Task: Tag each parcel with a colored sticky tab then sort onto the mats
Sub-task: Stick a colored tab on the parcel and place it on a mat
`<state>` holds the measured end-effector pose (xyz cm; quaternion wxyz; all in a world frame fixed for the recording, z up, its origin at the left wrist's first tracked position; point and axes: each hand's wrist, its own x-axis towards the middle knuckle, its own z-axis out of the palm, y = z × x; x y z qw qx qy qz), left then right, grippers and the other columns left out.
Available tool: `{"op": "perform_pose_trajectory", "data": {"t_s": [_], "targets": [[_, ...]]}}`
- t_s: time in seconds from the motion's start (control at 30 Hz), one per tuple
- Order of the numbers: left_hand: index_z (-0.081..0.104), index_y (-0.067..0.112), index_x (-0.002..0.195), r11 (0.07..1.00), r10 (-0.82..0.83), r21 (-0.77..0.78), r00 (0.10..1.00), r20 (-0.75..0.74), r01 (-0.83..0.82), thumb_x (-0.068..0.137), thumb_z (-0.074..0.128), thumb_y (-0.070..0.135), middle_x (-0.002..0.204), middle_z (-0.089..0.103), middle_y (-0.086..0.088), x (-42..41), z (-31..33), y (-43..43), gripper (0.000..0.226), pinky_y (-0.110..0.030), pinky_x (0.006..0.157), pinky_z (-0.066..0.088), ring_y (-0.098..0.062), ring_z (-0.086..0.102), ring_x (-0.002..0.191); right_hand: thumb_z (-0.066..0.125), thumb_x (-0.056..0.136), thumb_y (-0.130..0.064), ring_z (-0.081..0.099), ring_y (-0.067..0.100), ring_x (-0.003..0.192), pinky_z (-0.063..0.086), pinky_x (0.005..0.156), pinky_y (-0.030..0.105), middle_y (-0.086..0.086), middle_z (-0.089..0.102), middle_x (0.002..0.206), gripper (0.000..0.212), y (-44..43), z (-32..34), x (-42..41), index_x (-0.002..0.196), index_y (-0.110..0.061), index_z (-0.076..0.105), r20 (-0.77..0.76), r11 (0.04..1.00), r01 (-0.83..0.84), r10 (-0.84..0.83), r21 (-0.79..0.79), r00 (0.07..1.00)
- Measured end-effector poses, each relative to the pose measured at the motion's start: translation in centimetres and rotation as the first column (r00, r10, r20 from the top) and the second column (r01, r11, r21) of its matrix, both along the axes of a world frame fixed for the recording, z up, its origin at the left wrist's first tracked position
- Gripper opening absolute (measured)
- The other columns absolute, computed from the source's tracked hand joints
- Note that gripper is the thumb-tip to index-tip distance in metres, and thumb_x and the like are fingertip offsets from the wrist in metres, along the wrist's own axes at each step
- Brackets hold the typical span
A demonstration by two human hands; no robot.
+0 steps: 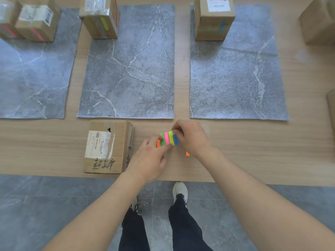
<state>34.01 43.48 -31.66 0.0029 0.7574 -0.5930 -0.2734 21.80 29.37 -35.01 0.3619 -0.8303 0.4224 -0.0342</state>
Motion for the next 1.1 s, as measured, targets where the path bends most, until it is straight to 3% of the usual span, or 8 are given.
{"op": "perform_pose_trajectory", "data": {"t_s": [0.17, 0.23, 0.27, 0.37, 0.43, 0.67, 0.83, 1.1], "targets": [[0.055, 0.031, 0.14, 0.998, 0.04, -0.046, 0.996, -0.073, -0.044, 0.095, 0.052, 0.024, 0.143, 0.041, 0.001, -0.3, -0.5, -0.1, 0.046, -0.036, 0.096, 0.046, -0.026, 0.047, 0.115, 0.072, 0.093, -0.016, 0.073, 0.017, 0.071, 0.061, 0.076, 0.046, -0.003, 0.072, 0.073, 0.009, 0.7, 0.6, -0.3, 0.085, -0.02, 0.071, 0.249, 0.869, 0.439, -0.488, 0.228, 0.836], [0.064, 0.025, 0.131, 0.952, 0.24, -0.116, 0.929, -0.283, -0.282, 0.095, 0.059, 0.022, 0.125, 0.061, 0.001, -0.6, 0.2, -0.7, 0.036, -0.03, 0.091, 0.047, -0.02, 0.059, 0.101, 0.079, 0.089, -0.019, 0.073, 0.016, 0.068, 0.062, 0.074, 0.045, -0.006, 0.072, 0.07, 0.011, 1.2, 1.5, -0.2, 0.08, -0.021, 0.072, 0.346, 0.842, 0.458, -0.536, 0.285, 0.77], [0.068, 0.023, 0.124, 0.874, 0.397, -0.099, 0.815, -0.423, -0.477, 0.095, 0.062, 0.02, 0.111, 0.069, 0.002, -0.7, 0.9, -1.2, 0.03, -0.027, 0.084, 0.05, -0.017, 0.065, 0.09, 0.081, 0.086, -0.019, 0.073, 0.015, 0.069, 0.062, 0.073, 0.042, -0.006, 0.073, 0.071, 0.01, 1.6, 2.1, -0.1, 0.081, -0.02, 0.074, 0.396, 0.85, 0.442, -0.526, 0.288, 0.753], [0.073, 0.005, 0.105, 0.474, 0.624, 0.156, 0.205, -0.754, -0.867, 0.094, 0.067, 0.013, 0.09, 0.076, -0.01, 0.0, 3.7, -2.0, 0.015, -0.028, 0.072, 0.06, -0.023, 0.074, 0.081, 0.085, 0.083, -0.012, 0.072, 0.012, 0.068, 0.059, 0.069, 0.029, -0.005, 0.074, 0.075, 0.008, 3.3, 4.0, 0.6, 0.082, -0.011, 0.077, 0.528, 0.895, 0.364, -0.447, 0.259, 0.722], [0.075, 0.002, 0.095, 0.384, 0.59, 0.238, 0.038, -0.807, -0.892, 0.093, 0.07, 0.014, 0.086, 0.076, -0.014, 1.3, 5.0, -1.8, 0.014, -0.03, 0.072, 0.061, -0.026, 0.075, 0.079, 0.085, 0.081, -0.007, 0.072, 0.009, 0.069, 0.057, 0.068, 0.022, -0.004, 0.074, 0.078, 0.007, 4.4, 5.0, 1.1, 0.084, -0.007, 0.079, 0.593, 0.925, 0.315, -0.379, 0.214, 0.711], [0.077, 0.005, 0.084, 0.499, 0.484, 0.165, 0.115, -0.868, -0.85, 0.09, 0.073, 0.013, 0.08, 0.073, -0.012, 4.9, 8.1, 2.4, 0.011, -0.025, 0.068, 0.056, -0.017, 0.068, 0.071, 0.088, 0.079, -0.007, 0.074, 0.015, 0.074, 0.06, 0.066, 0.028, 0.004, 0.075, 0.086, 0.011, 8.8, 7.3, 3.9, 0.087, -0.009, 0.08, 0.697, 0.954, 0.276, -0.276, 0.115, 0.662], [0.074, 0.009, 0.078, 0.54, 0.45, 0.13, 0.154, -0.88, -0.831, 0.089, 0.073, 0.01, 0.073, 0.071, -0.007, 7.0, 9.7, 6.4, 0.01, -0.021, 0.061, 0.053, -0.014, 0.063, 0.065, 0.089, 0.076, -0.002, 0.07, 0.007, 0.076, 0.056, 0.065, 0.02, 0.006, 0.074, 0.084, 0.012, 13.5, 8.7, 5.8, 0.085, -0.002, 0.08, 0.723, 0.96, 0.279, -0.207, 0.02, 0.659], [0.071, 0.016, 0.079, 0.688, 0.37, -0.046, 0.405, -0.836, -0.725, 0.089, 0.074, 0.017, 0.071, 0.064, -0.005, 10.3, 10.4, 11.7, 0.011, -0.038, 0.071, 0.054, -0.017, 0.059, 0.068, 0.083, 0.082, -0.002, 0.073, 0.009, 0.085, 0.061, 0.07, 0.025, -0.001, 0.076, 0.097, 0.039, 19.4, 10.3, 6.0, 0.117, -0.018, 0.075, 0.596, 0.954, 0.298, -0.236, -0.006, 0.767]]}}
